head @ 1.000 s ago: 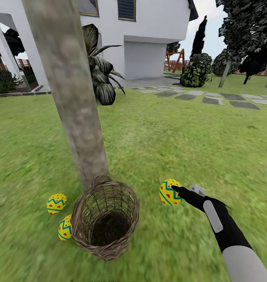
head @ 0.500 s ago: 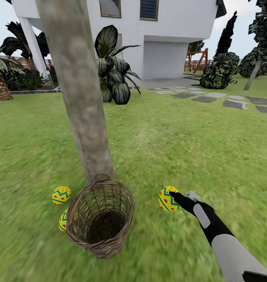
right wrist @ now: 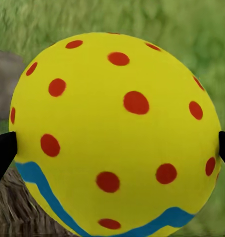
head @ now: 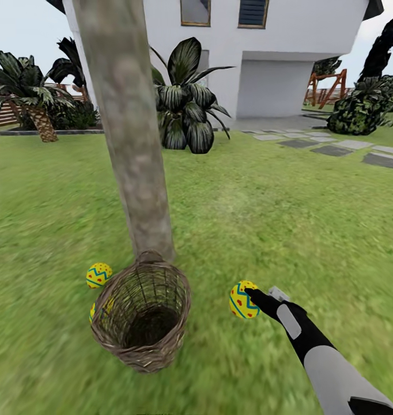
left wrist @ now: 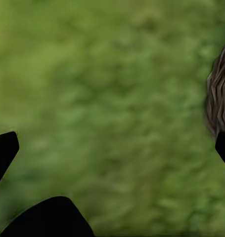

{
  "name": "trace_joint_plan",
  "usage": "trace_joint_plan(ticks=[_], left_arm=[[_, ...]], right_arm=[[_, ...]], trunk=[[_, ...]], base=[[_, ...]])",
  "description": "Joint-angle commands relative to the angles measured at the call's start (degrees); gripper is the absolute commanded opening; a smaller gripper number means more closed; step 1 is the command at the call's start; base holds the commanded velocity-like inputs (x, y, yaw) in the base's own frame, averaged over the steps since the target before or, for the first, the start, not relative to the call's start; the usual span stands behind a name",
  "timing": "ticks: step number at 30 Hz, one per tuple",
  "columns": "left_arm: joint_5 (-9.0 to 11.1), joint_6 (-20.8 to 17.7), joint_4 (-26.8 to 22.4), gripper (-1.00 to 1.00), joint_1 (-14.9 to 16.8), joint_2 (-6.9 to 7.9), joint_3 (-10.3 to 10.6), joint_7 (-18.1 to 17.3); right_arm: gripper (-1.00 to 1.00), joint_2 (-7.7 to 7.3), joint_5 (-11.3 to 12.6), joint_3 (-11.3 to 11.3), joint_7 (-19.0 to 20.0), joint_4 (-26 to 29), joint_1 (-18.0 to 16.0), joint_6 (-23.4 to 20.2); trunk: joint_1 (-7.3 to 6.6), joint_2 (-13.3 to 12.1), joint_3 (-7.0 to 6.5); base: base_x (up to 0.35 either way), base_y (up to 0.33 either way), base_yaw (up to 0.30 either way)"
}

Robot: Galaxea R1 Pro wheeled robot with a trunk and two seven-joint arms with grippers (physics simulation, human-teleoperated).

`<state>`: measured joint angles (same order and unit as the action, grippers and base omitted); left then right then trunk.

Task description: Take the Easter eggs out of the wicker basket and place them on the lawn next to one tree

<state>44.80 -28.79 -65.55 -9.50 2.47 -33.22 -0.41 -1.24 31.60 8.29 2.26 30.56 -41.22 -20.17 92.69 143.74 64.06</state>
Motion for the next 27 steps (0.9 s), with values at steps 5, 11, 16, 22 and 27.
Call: trace_joint_plan(ticks=[5,11,16,22,27], left_arm=[[0.2,-0.35,-0.05,1.0,0.0,-0.01,-0.09,0.01],[0.2,-0.39,0.33,1.0,0.0,0.07,-0.09,0.05],[0.27,-0.39,0.39,1.0,0.0,0.08,-0.09,0.05],[0.21,-0.39,0.39,1.0,0.0,0.14,-0.09,0.29],[0.54,-0.72,0.5,1.0,-0.33,0.22,-0.43,0.01]], right_arm=[[-1.0,0.48,-0.03,0.23,-0.19,-0.91,0.0,1.78],[-1.0,1.17,-0.07,0.23,-2.03,-1.55,0.0,2.08],[-1.0,1.24,-0.07,0.23,-2.16,-2.29,0.0,2.11],[-1.0,1.25,-0.09,0.23,-2.23,-2.41,0.0,2.14],[-1.0,1.57,-0.14,-0.11,-2.61,-2.02,-0.33,2.42]], trunk=[[-0.01,0.02,0.04],[-0.01,0.02,0.04],[-0.01,0.02,0.04],[-0.01,0.02,0.04],[-0.01,0.02,0.04]], base=[[0.0,-0.331,0.279],[0.094,-0.324,0.279],[0.175,-0.304,0.279],[0.058,-0.321,0.275],[0.004,-0.264,0.081]])
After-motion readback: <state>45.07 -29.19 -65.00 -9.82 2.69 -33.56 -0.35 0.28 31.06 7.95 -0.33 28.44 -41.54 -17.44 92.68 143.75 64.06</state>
